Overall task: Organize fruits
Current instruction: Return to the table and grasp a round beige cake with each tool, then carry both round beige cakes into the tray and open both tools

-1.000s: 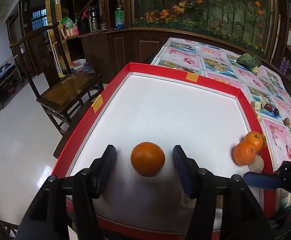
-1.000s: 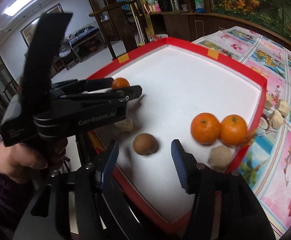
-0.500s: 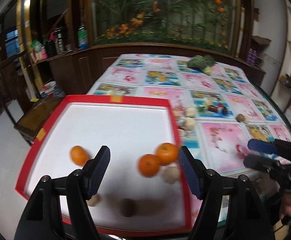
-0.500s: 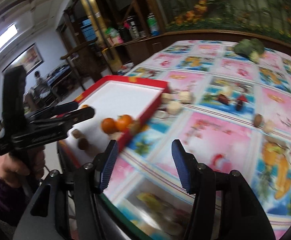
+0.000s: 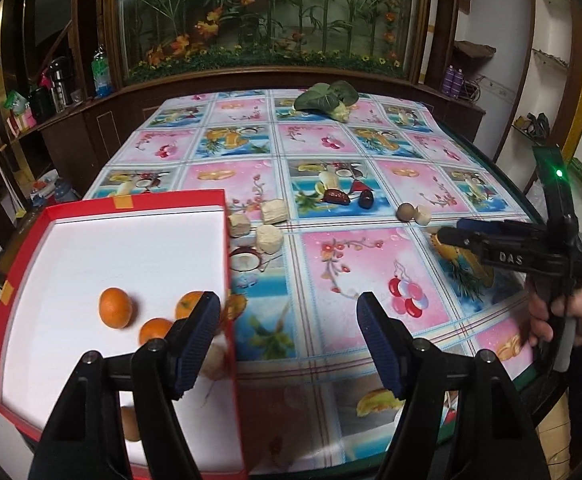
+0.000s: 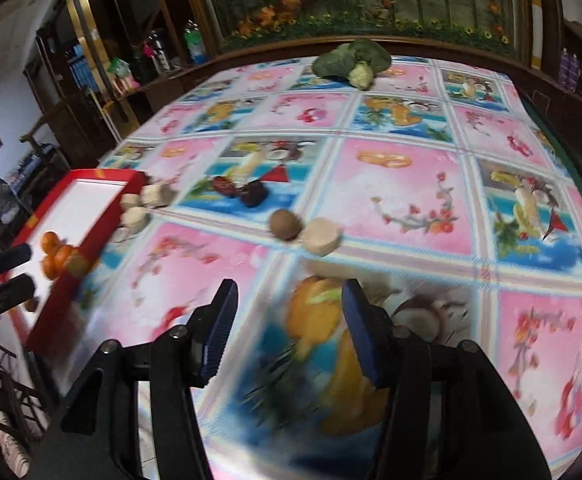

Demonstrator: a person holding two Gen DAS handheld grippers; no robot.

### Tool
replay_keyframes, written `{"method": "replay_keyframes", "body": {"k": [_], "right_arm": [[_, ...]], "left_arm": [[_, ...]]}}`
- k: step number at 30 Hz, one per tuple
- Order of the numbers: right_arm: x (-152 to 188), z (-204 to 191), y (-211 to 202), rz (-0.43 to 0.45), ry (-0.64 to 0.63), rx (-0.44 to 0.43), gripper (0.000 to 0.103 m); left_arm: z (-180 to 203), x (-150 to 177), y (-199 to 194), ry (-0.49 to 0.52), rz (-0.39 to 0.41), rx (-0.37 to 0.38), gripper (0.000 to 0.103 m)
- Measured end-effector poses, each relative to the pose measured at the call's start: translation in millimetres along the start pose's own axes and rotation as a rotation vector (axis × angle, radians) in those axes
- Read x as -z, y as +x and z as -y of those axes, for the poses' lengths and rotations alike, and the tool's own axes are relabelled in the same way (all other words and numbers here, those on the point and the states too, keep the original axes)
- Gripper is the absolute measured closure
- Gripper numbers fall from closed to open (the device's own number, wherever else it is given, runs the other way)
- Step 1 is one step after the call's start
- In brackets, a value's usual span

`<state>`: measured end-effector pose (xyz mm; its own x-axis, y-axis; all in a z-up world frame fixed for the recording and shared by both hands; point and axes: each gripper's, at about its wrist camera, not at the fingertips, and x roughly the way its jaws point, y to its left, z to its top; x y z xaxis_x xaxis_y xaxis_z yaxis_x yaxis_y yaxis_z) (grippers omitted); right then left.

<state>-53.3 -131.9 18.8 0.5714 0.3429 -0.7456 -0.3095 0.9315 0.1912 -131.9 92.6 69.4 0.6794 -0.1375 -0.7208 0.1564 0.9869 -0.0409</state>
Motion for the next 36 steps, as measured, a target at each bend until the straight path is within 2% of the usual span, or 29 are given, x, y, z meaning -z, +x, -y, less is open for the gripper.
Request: {"method": "replay_keyframes", "body": {"k": [7, 10, 18, 28, 33, 36], "right_arm": [[-20, 12, 29, -0.054, 0.016, 0.038, 0.068], [-21, 8, 31, -0.05, 0.001, 0.027, 0.071], [-19, -2, 35, -0.032, -0.073, 0.045, 0.076], [-19, 14, 28, -0.036, 0.011, -0.032, 0.076], [-20, 16, 21, -0.014, 0.029, -0.054, 0.076], [-20, 18, 19, -0.005, 0.043, -0.063, 0.076]], "left_arm": [[13, -15, 30, -0.015, -0.055, 0.01, 0.032], [20, -18, 39, 0.011, -0.057, -0.024, 0.032], [18, -32, 80, -0.031, -0.103, -0.065, 0.032], [5, -40, 111, -0.082, -0.139, -0.107, 0.036], [8, -40, 117, -0.067, -0.125, -0.098, 0.051], [10, -42, 119, -0.05, -0.107, -0.085, 0.065]]}}
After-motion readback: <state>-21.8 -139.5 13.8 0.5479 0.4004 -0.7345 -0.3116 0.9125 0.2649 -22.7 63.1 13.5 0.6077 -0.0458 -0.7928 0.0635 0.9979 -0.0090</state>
